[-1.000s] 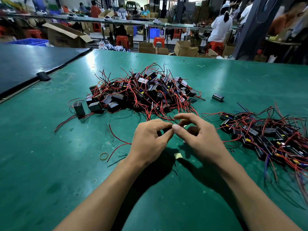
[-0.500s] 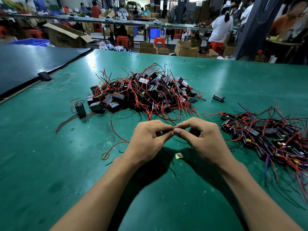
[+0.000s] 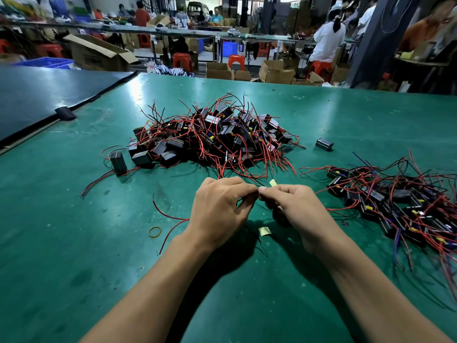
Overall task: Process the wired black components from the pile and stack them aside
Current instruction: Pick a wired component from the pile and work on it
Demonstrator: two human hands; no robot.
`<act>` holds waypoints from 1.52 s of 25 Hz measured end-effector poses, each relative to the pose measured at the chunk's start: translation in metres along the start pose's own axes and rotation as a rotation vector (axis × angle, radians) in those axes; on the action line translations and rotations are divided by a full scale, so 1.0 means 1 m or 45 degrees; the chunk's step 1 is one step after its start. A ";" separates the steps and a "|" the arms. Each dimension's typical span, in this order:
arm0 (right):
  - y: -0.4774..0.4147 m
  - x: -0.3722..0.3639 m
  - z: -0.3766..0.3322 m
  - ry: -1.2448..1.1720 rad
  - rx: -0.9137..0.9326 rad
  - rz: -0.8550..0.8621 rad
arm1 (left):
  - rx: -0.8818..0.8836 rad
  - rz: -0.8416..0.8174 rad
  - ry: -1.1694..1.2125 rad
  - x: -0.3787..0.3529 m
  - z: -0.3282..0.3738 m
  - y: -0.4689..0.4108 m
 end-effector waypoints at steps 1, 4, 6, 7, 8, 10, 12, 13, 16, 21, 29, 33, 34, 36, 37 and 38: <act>0.001 0.001 -0.001 0.031 0.040 -0.004 | 0.027 -0.003 0.037 -0.001 -0.002 0.000; 0.001 0.013 -0.018 0.521 0.483 0.150 | 0.111 -0.012 0.169 -0.002 -0.009 -0.001; 0.005 0.017 -0.028 0.673 0.754 0.194 | 0.124 -0.040 0.188 -0.003 -0.012 -0.001; 0.006 0.016 -0.029 0.735 0.842 0.158 | 0.126 -0.053 0.189 -0.003 -0.014 -0.001; 0.007 0.013 -0.028 0.805 0.901 0.111 | 0.124 -0.057 0.190 -0.004 -0.015 -0.001; 0.008 0.008 -0.026 0.903 0.962 0.062 | 0.120 -0.064 0.193 -0.004 -0.016 0.000; 0.010 0.009 -0.026 0.942 1.010 0.087 | 0.110 -0.089 0.198 -0.006 -0.015 0.000; 0.011 0.009 -0.027 0.956 1.034 0.104 | 0.107 -0.100 0.206 -0.006 -0.015 -0.001; 0.012 0.008 -0.029 0.992 1.016 0.105 | 0.087 -0.113 0.205 -0.005 -0.014 -0.001; 0.006 0.008 -0.020 0.824 0.731 0.070 | -0.021 -0.116 0.019 -0.002 -0.003 0.000; -0.004 0.009 -0.008 0.418 0.280 -0.063 | -0.024 -0.092 -0.025 -0.002 -0.001 0.000; 0.005 0.009 -0.018 0.657 0.667 0.009 | 0.033 -0.101 0.026 -0.004 -0.006 0.001; 0.006 0.008 -0.019 0.690 0.739 0.001 | 0.054 -0.103 0.048 -0.004 -0.007 0.001; 0.007 0.006 -0.020 0.792 0.872 -0.006 | 0.075 -0.104 0.079 -0.004 -0.010 0.001; 0.008 0.006 -0.021 0.840 0.920 -0.001 | 0.073 -0.107 0.084 -0.004 -0.010 0.001; 0.008 0.006 -0.021 0.881 0.956 0.015 | 0.069 -0.111 0.088 -0.004 -0.010 0.001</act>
Point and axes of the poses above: each hand's wrist, its own y-axis away from the middle knuckle, its own x-axis out of the back of the hand, z = x × y, the point moved 6 cm from there along -y, towards the middle knuckle, and after that the axes turned 2 degrees about -y, right-handed, at the moved point
